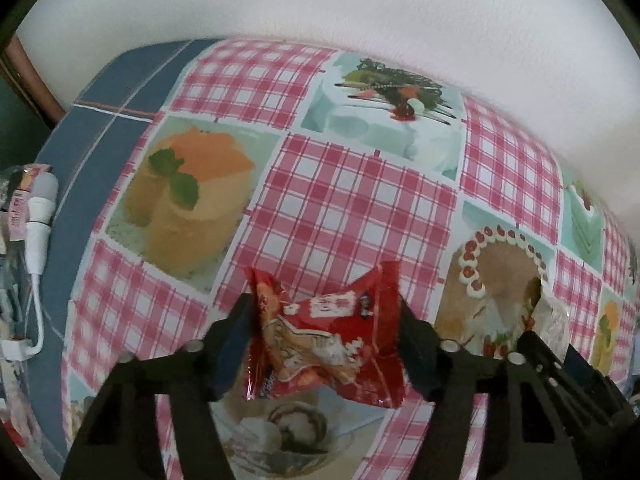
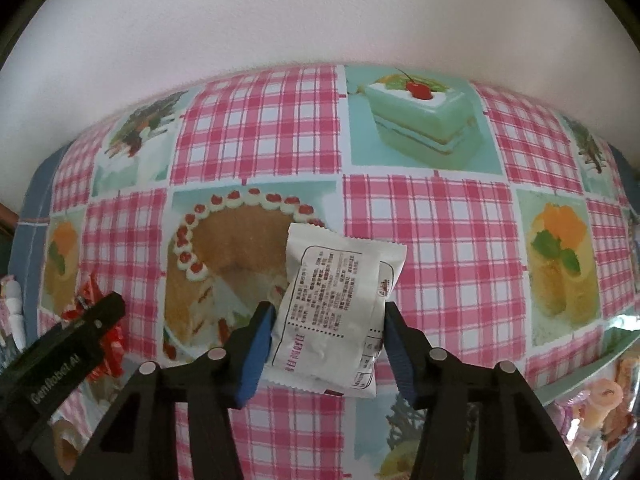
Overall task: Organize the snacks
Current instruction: 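Grasp the red wrapped cake with the left tool while the right tool grasps the white sachet, then carry the red cake and white sachet into the tray and open both tools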
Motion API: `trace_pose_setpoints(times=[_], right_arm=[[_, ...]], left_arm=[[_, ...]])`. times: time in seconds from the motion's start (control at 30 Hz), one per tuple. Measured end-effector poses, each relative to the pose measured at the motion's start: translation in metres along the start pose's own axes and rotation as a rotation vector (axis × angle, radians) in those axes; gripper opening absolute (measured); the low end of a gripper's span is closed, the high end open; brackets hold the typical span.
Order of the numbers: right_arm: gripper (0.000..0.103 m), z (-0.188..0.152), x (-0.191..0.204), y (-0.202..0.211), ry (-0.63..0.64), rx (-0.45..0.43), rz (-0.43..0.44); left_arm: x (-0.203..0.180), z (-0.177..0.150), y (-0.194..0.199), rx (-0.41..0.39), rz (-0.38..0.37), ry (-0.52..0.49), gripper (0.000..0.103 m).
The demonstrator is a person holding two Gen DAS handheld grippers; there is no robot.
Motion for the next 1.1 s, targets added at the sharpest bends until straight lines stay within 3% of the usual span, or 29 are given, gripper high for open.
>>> trace_pose_setpoints(times=[0.2, 0.53, 0.83, 1.1], right_arm=[[0.056, -0.016, -0.005, 0.008, 0.008, 0.021, 0.007], [0.056, -0.075, -0.026, 0.051, 0.006, -0.009, 0.029], [0.056, -0.129, -0.069, 0.098, -0.064, -0.044, 0.075], [0.056, -0.177, -0.114, 0.133, -0.182, -0.125, 0.089]], left_arm=[[-0.004, -0.022, 0.004, 0.021, 0.048, 0.020, 0.063], [-0.005, -0.079, 0.029, 0.026, -0.022, 0.109, 0.063], [-0.011, -0.131, 0.096, -0.048, -0.068, 0.143, 0.063], [-0.035, -0.165, 0.139, -0.110, -0.060, 0.095, 0.063]])
Point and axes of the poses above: each gripper's, at about its wrist camera, not at the fingertips, and y roughly against the way its jaws point, x to its left, z to its top, the point moved 2 cm from there along -y, roughly the way its jaws point, and after that the axes turned 5 degrees about -z, right-handed, at the moved point
